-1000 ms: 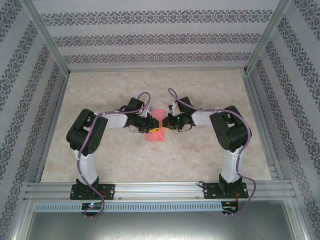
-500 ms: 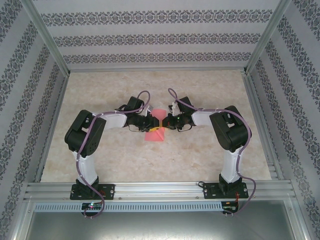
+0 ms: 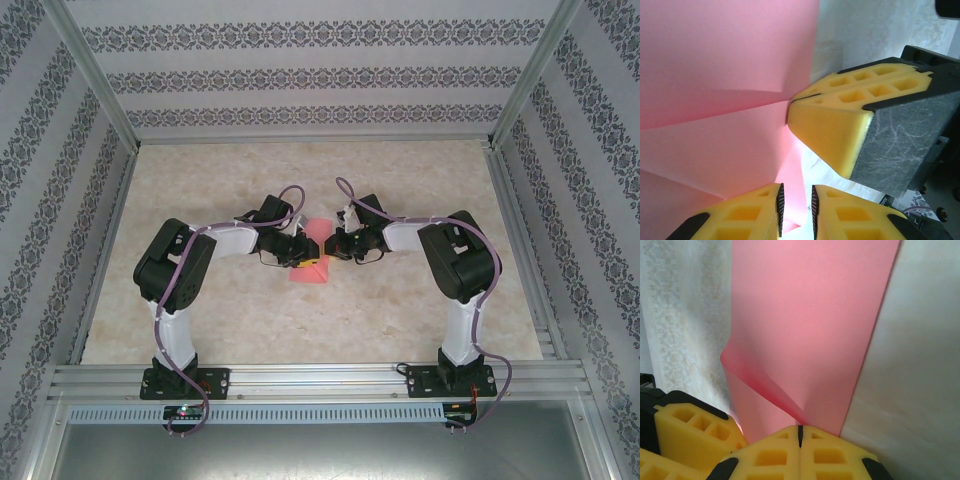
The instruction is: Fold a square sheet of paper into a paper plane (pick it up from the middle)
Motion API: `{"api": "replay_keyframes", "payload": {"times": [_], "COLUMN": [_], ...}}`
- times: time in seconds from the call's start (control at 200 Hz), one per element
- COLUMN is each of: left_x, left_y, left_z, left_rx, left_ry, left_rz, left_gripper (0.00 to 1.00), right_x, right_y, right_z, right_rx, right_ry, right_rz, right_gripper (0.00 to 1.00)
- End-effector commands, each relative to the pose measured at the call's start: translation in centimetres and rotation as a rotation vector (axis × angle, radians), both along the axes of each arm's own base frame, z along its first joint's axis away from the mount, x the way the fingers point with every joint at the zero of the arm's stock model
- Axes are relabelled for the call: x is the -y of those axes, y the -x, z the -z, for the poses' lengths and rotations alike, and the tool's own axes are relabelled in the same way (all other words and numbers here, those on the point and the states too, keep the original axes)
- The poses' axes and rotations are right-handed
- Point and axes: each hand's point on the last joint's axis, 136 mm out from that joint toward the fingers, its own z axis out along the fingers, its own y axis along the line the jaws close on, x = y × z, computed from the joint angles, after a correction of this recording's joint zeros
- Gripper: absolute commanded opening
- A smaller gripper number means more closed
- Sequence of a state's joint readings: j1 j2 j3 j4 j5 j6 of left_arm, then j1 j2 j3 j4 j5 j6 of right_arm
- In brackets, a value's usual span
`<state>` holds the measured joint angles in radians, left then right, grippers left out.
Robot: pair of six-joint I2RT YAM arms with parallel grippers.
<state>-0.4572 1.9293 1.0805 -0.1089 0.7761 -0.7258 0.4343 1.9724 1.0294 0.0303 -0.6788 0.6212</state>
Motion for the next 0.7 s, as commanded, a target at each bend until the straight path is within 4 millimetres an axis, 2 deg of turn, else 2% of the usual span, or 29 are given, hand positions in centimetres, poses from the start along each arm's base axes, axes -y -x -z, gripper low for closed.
{"api": "replay_keyframes", "payload": {"times": [0.0,0.694], "left_x": [0.0,-0.6], "left_y": [0.3,0.5], "left_z": [0.9,2.0], "left_rx": [-0.009,-0.032], "left_ry": [-0.036,-0.086], "left_rz": [0.022,0.012], "left_gripper": [0.25,0.25], "right_x": [-0.2,-0.3], "right_y": [0.2,0.2], "right_z": [0.7,0.8], "right_rx": [-0.017,-0.022], "right_ry": [0.004,-0.001], "right_rz": [-0.013,-0.021], "right_gripper": [0.05,0.05]}}
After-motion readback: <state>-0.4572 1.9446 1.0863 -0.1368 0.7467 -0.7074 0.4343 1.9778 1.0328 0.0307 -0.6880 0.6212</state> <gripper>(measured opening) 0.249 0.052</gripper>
